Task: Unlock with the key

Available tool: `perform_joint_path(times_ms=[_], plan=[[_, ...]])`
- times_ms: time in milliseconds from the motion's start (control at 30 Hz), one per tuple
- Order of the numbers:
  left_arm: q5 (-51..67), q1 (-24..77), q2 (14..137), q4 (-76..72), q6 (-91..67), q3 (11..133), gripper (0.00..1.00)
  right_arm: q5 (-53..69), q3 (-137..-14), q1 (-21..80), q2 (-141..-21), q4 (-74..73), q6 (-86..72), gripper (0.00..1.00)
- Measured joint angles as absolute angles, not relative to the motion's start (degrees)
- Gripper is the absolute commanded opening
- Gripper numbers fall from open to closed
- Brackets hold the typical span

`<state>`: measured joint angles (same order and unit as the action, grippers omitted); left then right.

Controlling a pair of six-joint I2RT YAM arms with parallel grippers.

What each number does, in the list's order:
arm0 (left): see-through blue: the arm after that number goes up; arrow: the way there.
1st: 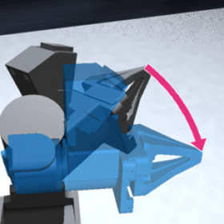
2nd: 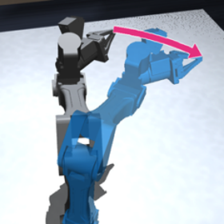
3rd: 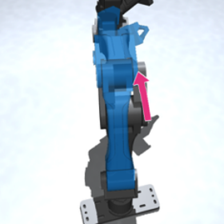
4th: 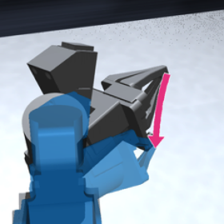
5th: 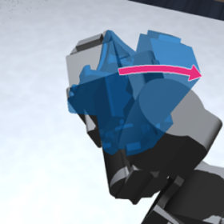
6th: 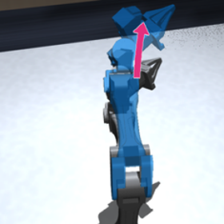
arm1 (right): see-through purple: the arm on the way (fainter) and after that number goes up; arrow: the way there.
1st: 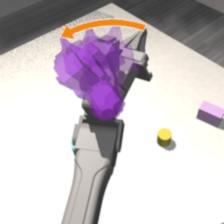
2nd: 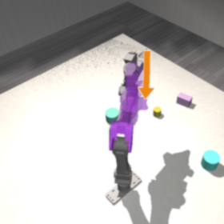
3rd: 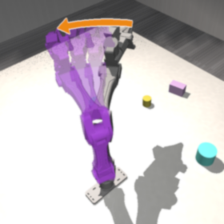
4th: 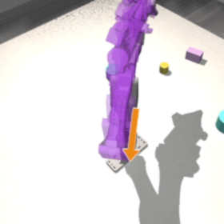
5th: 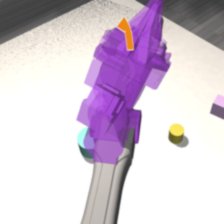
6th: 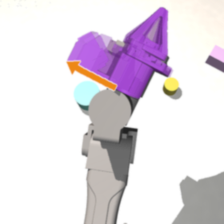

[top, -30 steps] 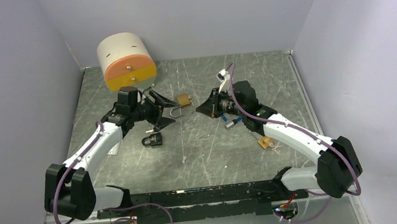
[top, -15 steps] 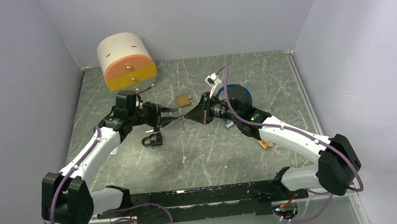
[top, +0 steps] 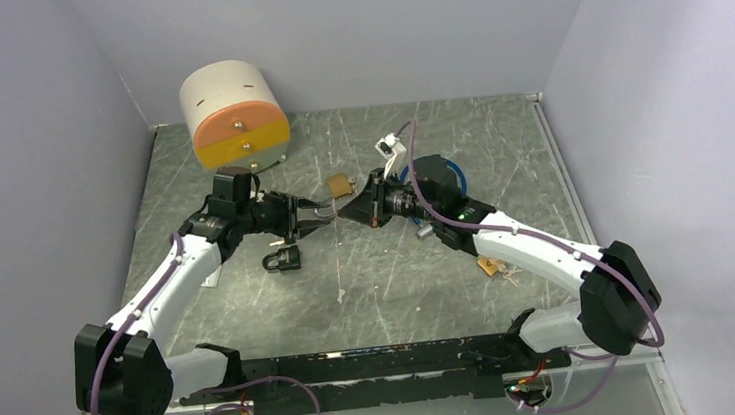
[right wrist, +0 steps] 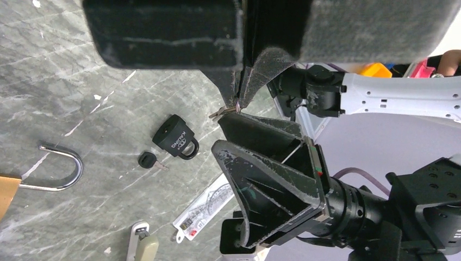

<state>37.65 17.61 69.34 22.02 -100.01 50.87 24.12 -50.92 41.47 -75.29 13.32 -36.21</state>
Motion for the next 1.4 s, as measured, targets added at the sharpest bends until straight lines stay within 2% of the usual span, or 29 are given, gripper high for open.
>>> perform_joint_path(times_ms=[133, 400, 467, 533, 700, 767, 1000, 1100, 1167, 1300, 1400], plan=[[37.82, 17.61, 69.34, 21.89, -100.20, 50.87, 0.38, 24.10, -51.07, 41.47, -76.31, 13.45, -36.23, 0.00], [38.24, 17.61, 69.34, 21.45, -100.36, 50.85, 0.21, 24.12, -51.07, 41.47, -76.95, 13.72, -36.21, 0.00], [38.24, 17.61, 69.34, 21.19, -100.31, 50.85, 0.20, 24.25, -51.11, 41.47, -76.95, 13.78, -36.21, 0.00], [38.24, 17.61, 69.36, 20.86, -100.22, 50.85, 0.24, 24.64, -51.29, 41.47, -76.97, 13.80, -36.21, 0.00], [38.37, 17.61, 69.76, 20.82, -99.83, 50.85, 0.48, 26.20, -51.48, 41.47, -77.30, 14.57, -36.23, 0.00], [38.57, 17.61, 69.91, 20.84, -99.68, 50.85, 0.53, 26.68, -51.48, 41.47, -77.52, 14.92, -36.23, 0.00], [39.24, 17.61, 69.91, 21.71, -99.24, 50.83, 0.57, 27.49, -51.48, 41.47, -77.73, 15.59, -36.23, 0.00], [39.48, 17.61, 69.78, 21.65, -99.26, 50.19, 0.63, 27.40, -51.48, 41.47, -77.84, 15.70, -36.29, 0.00], [39.68, 17.61, 69.58, 21.82, -99.22, 49.41, 0.63, 27.40, -51.48, 41.47, -77.91, 16.05, -36.38, 0.00], [39.81, 17.61, 69.56, 21.91, -99.35, 48.82, 0.61, 27.42, -51.48, 41.47, -78.02, 16.60, -36.49, 0.00], [39.88, 17.61, 69.56, 21.93, -99.31, 48.82, 0.52, 27.44, -51.48, 41.47, -78.15, 16.86, -36.51, 0.00]])
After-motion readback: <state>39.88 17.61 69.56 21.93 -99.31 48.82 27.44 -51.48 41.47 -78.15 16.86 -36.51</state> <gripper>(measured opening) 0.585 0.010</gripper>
